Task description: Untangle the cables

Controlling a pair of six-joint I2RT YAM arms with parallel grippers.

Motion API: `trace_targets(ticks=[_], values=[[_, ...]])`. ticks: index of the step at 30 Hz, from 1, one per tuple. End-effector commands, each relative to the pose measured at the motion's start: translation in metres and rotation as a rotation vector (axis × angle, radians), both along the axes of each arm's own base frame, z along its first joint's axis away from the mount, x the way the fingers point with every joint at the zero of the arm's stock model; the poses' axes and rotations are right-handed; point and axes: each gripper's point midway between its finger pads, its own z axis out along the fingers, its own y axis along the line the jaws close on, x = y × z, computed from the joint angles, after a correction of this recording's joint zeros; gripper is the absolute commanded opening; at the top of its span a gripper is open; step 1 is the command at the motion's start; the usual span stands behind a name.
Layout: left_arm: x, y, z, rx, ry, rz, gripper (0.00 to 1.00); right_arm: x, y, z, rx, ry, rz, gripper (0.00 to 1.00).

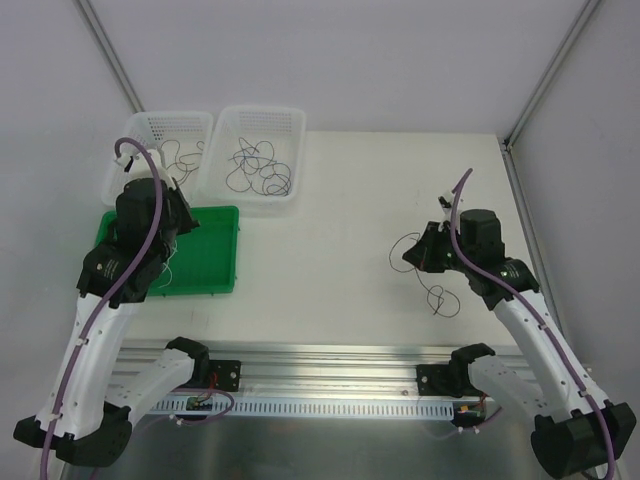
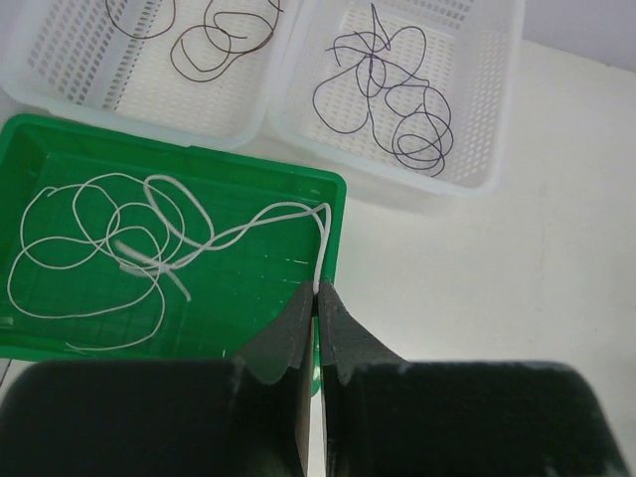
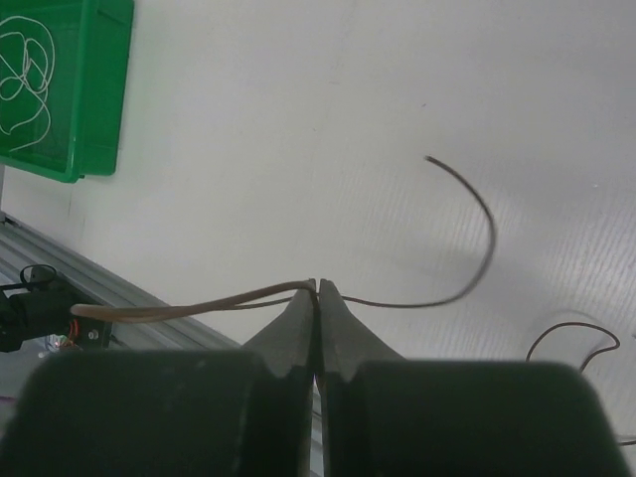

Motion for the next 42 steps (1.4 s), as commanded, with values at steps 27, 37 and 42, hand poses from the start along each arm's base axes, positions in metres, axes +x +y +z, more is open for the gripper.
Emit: trace_targets(ticks=[27, 37, 42], values=[[-0.006, 0.085, -0.16, 0.118, 0.317, 0.309, 0.14, 0.004, 0.056, -0.014, -0.079, -0.019, 0.148, 0.01], [0.004, 0.053, -0.151, -0.031, 0.252, 0.127, 0.95, -0.001, 0.077, -0.002, -0.101, -0.047, 0.214, 0.01], [0.0, -0.016, -0.122, -0.179, 0.099, -0.254, 0.99, -0.003, 0.092, 0.006, -0.124, -0.071, 0.26, 0.01]])
